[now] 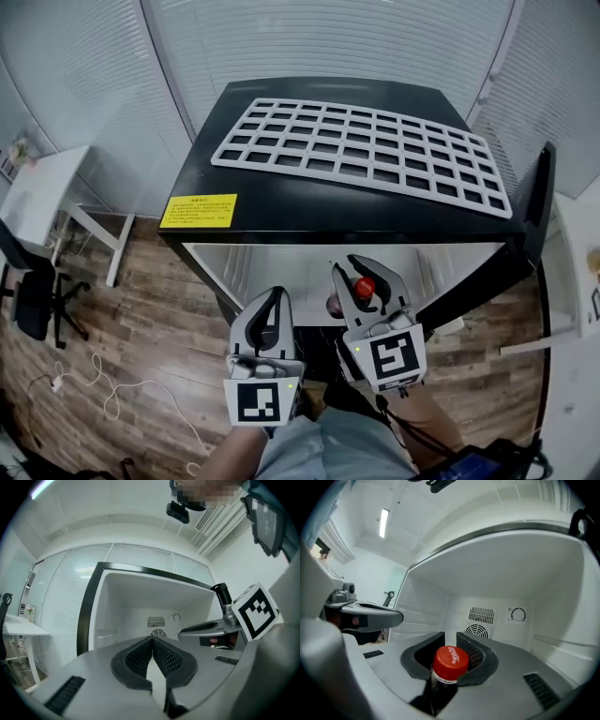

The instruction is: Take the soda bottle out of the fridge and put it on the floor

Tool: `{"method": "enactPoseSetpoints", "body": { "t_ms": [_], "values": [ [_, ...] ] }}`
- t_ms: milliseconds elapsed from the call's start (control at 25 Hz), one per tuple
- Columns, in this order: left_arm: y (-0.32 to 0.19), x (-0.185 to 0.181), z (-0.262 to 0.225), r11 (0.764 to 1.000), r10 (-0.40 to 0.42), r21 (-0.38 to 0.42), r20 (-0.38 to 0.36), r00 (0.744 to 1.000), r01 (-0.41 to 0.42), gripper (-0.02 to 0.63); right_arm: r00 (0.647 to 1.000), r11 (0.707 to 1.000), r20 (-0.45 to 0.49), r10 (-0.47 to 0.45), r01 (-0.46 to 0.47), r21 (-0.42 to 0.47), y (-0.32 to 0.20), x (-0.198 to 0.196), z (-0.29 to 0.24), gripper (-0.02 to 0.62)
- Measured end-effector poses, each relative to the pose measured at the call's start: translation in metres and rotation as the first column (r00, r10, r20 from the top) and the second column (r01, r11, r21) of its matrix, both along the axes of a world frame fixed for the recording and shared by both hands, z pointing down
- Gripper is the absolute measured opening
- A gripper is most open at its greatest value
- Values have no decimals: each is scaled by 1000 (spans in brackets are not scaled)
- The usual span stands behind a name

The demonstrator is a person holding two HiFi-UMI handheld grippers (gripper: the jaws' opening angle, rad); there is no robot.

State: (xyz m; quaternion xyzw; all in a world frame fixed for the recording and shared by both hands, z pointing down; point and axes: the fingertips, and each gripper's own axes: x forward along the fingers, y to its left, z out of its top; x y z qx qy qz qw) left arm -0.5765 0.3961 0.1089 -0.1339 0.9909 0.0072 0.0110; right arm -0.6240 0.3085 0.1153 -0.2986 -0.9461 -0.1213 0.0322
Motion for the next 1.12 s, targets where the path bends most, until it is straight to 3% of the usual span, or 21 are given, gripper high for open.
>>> {"method": "enactPoseSetpoints", "body": {
  "t_ms": [360, 600, 960, 1120],
  "values": [
    [-12, 47, -9, 994, 113, -7, 19, 993, -113, 17, 997, 997, 25, 80, -79, -25, -9, 64, -12, 91],
    [-41, 74, -9, 974, 227, -16, 18, 974, -227, 17, 990, 989, 18, 139, -138, -52, -28, 111, -15, 91],
    [-109, 106, -9, 920, 389, -60, 43, 920, -386, 17, 970, 964, 32, 243, -237, -119, -79, 182, -22, 91],
    [-156, 139, -13, 880, 474, -70, 41, 880, -470, 17, 948, 943, 30, 316, -310, -121, -118, 222, -23, 91]
  ]
}}
